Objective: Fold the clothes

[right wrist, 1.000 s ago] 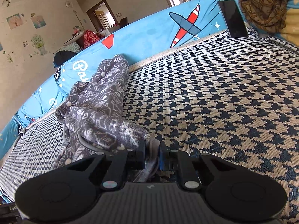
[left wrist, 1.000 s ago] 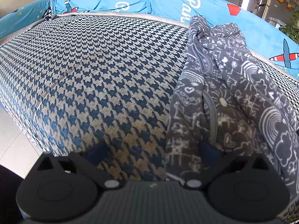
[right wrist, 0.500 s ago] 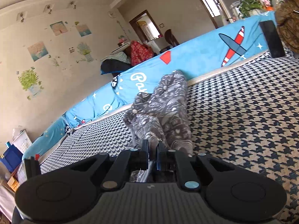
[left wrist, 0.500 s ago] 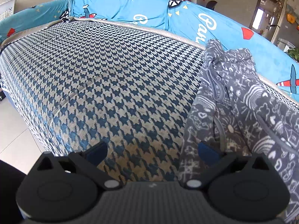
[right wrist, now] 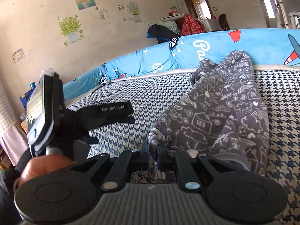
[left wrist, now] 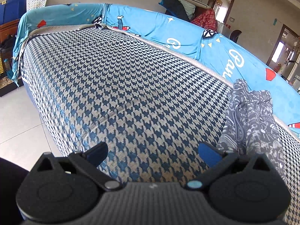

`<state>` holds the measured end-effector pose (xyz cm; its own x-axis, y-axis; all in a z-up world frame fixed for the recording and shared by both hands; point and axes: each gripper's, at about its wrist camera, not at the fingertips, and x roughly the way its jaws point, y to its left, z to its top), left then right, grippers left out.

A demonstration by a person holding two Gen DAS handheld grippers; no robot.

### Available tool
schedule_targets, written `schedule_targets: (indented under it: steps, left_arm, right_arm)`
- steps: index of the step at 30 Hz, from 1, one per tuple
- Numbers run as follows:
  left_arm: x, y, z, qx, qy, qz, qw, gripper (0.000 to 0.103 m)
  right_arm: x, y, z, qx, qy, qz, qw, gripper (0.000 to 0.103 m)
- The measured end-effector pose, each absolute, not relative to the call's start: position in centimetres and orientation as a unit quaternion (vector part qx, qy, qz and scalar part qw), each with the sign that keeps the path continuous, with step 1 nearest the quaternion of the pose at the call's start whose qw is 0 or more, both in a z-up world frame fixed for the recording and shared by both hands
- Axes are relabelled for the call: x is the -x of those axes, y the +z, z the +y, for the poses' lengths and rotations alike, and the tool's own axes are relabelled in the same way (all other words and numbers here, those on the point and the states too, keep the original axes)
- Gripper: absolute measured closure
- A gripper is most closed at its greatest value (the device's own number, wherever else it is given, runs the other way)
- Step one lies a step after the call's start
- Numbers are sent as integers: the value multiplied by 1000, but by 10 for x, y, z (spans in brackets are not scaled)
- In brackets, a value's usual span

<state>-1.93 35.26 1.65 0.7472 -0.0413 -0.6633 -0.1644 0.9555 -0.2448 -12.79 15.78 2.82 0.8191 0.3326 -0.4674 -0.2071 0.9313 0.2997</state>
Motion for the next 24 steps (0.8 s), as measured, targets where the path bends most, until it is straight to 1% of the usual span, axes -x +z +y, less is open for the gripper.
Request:
schedule_targets:
  steps: [6, 13, 17, 18, 24]
  left_arm:
    - [21, 17, 345, 132, 18, 353, 926, 0]
    - [23, 24, 338, 126, 2, 330, 936, 0]
    - [22, 24, 333, 123, -14, 332, 935, 0]
    - [22, 24, 331, 121, -19, 333, 935, 0]
    - [23, 25, 313, 108, -60, 330, 936, 0]
  right_arm:
    - [118, -8, 181, -75, 150, 308, 937, 94]
    - [114, -17, 187, -55, 154, 319, 933, 94]
    - [111, -22, 191, -44, 157, 326, 931, 94]
    - [110, -24, 192, -41, 157, 328, 931, 91]
    - [124, -19, 182, -41, 172, 332, 927, 87]
